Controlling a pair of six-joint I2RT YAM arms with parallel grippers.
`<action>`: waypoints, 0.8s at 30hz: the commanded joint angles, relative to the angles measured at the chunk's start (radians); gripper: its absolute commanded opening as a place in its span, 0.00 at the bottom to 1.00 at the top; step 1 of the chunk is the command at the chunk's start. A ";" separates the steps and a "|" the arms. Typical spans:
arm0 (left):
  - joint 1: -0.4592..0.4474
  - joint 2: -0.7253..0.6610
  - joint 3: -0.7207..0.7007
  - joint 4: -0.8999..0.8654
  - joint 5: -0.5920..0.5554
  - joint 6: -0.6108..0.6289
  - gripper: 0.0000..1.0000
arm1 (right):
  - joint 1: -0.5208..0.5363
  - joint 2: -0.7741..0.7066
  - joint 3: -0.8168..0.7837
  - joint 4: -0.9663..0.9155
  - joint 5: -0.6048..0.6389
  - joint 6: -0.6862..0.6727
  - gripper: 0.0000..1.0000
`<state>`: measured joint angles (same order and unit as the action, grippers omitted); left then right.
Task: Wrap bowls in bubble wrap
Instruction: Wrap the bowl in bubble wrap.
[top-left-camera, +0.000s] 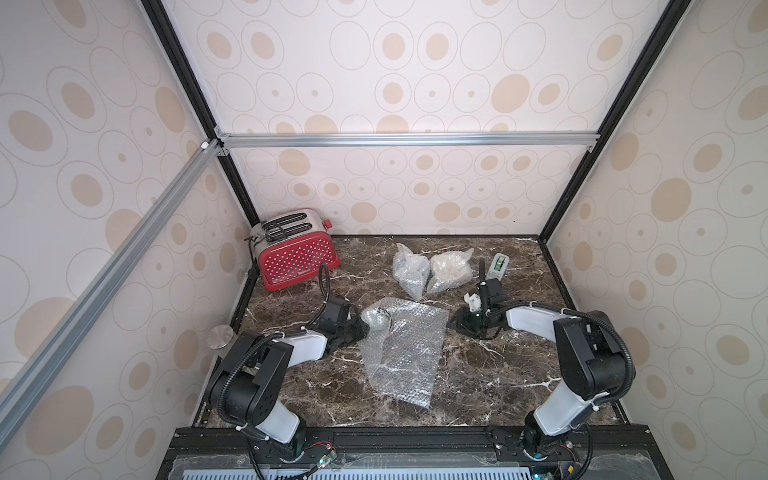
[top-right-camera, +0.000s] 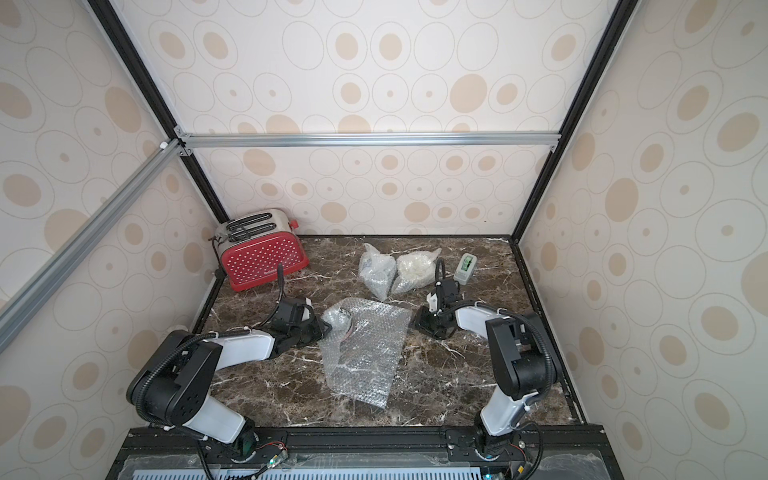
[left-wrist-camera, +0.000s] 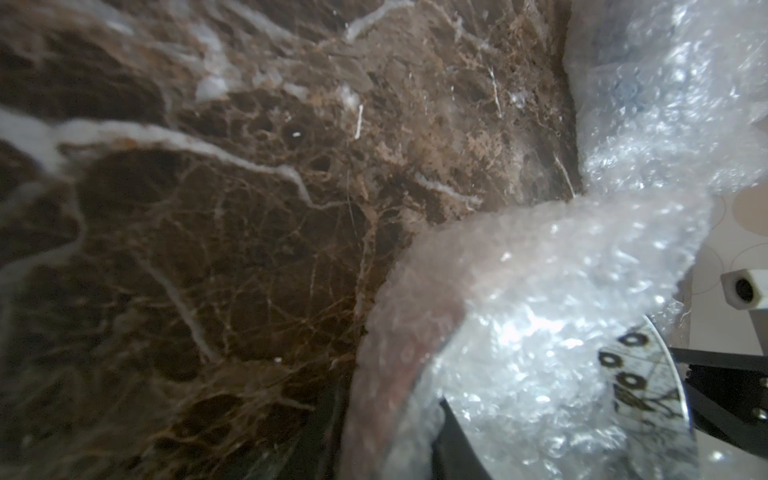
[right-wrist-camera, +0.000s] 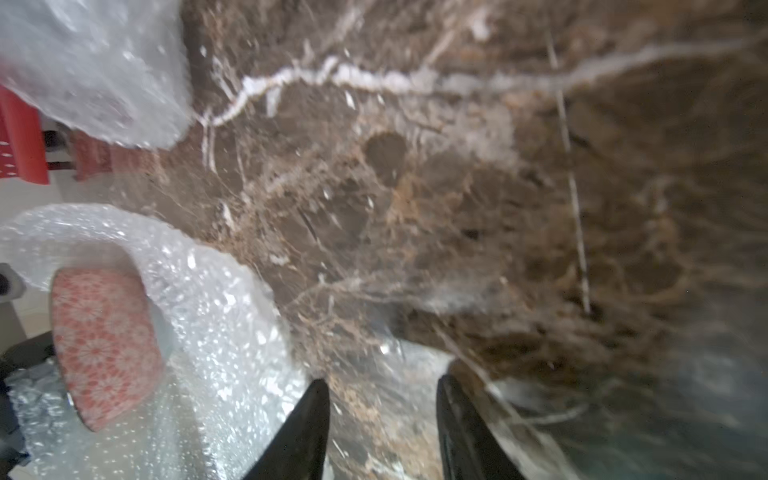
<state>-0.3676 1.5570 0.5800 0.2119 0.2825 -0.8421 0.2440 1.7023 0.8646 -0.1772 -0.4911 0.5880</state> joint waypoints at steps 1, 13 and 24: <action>-0.004 -0.020 0.007 -0.037 -0.038 -0.003 0.30 | 0.001 0.047 0.014 0.140 -0.113 0.021 0.45; -0.004 -0.037 0.011 -0.060 -0.037 -0.002 0.30 | -0.158 0.063 -0.098 0.402 -0.299 0.156 0.46; -0.006 -0.023 0.029 -0.062 -0.029 0.000 0.30 | -0.135 0.165 -0.073 0.472 -0.351 0.172 0.48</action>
<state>-0.3695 1.5333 0.5804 0.1829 0.2707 -0.8421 0.0917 1.8156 0.7708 0.2604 -0.8127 0.7414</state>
